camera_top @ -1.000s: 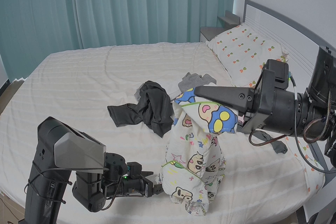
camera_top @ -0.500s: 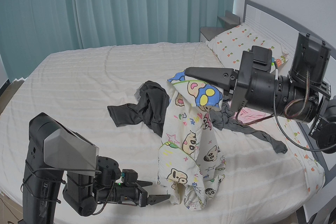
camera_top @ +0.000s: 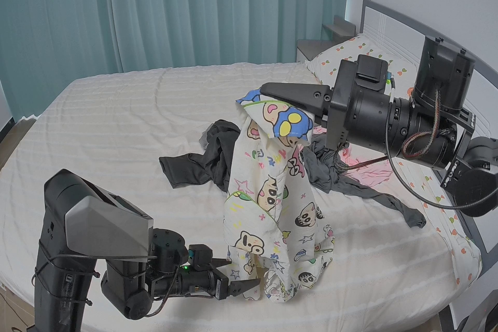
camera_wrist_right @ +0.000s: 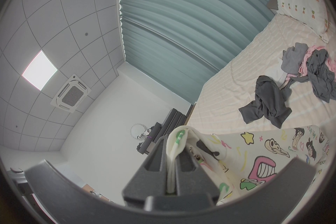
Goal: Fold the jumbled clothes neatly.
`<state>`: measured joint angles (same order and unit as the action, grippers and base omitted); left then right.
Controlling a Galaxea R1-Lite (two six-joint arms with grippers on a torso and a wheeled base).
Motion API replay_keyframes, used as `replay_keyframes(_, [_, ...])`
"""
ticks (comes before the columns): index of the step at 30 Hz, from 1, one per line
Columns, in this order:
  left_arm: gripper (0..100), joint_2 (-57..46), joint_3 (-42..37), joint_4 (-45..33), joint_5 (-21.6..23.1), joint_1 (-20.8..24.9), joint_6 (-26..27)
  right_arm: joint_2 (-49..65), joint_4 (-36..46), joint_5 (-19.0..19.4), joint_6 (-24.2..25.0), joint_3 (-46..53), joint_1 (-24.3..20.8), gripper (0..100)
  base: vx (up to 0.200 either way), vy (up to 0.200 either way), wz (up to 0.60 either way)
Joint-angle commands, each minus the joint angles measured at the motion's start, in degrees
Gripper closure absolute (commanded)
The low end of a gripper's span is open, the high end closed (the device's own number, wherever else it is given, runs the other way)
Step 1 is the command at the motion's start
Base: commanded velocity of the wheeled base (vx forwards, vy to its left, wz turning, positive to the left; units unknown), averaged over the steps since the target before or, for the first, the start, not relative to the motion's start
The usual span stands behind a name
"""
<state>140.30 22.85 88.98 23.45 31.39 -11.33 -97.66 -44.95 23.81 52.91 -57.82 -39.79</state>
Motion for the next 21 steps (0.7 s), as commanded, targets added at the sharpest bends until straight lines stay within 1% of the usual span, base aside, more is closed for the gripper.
replay_keyframes(1, [0,3.93,4.75,1.02,-2.01,0.43,-0.63,-0.08,-0.05,0.01,0.09,-0.01,-0.11,100,0.000,0.000,0.00])
replay_keyframes(3, [0,4.54,5.63,1.02,-1.92,1.22,-2.03,-0.34,-0.14,0.10,0.27,0.08,-0.11,100,0.000,0.000,0.00])
replay_keyframes(7, [0,4.72,6.95,1.02,-2.10,2.54,-5.90,-0.87,-0.23,0.01,2.11,-0.19,-0.11,100,0.000,0.000,0.00])
replay_keyframes(12, [0,6.30,8.71,1.02,-2.62,2.45,-6.25,-2.10,-0.40,-0.08,2.20,-0.36,-0.20,100,0.000,0.000,0.00])
replay_keyframes(13, [100,6.83,9.76,1.02,-4.03,2.36,-6.52,-2.71,-1.46,-0.08,2.20,-0.36,-0.29,100,0.000,0.000,0.00])
replay_keyframes(17, [100,7.27,10.47,1.02,-7.02,1.83,-7.48,-3.59,-4.10,-0.25,2.29,-0.10,-0.29,100,0.000,0.000,0.00])
replay_keyframes(21, [100,6.83,10.20,1.02,-7.72,0.78,-8.36,-2.80,-4.10,-0.34,2.29,0.95,-0.29,100,0.000,0.000,0.00])
